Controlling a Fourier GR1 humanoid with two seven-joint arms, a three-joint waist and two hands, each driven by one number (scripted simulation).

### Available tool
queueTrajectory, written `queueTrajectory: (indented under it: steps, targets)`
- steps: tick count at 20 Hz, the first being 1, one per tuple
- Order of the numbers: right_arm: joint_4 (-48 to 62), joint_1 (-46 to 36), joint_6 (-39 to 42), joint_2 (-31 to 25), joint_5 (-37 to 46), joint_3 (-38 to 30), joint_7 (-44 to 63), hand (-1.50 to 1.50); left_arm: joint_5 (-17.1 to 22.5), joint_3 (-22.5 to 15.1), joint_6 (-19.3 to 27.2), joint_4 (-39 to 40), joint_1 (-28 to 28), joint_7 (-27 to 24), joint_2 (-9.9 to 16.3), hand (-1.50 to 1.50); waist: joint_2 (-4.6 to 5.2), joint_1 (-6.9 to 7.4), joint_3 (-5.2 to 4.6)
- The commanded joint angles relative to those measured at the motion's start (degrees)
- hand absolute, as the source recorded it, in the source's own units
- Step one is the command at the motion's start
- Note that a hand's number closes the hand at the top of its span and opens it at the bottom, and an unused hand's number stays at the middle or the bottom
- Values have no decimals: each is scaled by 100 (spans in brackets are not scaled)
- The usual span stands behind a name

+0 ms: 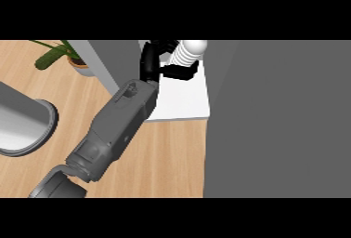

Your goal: Pick up the bottled water, place it into the cabinet and close the cabinet

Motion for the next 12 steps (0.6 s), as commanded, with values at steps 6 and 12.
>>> queueTrajectory:
  steps: [6, 12]
  targets:
    - [-151, -17, 6, -92, -75, -13, 149, -150, -303, 168, 400, 1291, -440, -470, 98, 150, 50, -71, 0]
    - [95, -151, 74, -54, 79, 48, -67, -150, -630, 13, 706, 1769, -476, -613, 374, 150, 81, -124, -1]
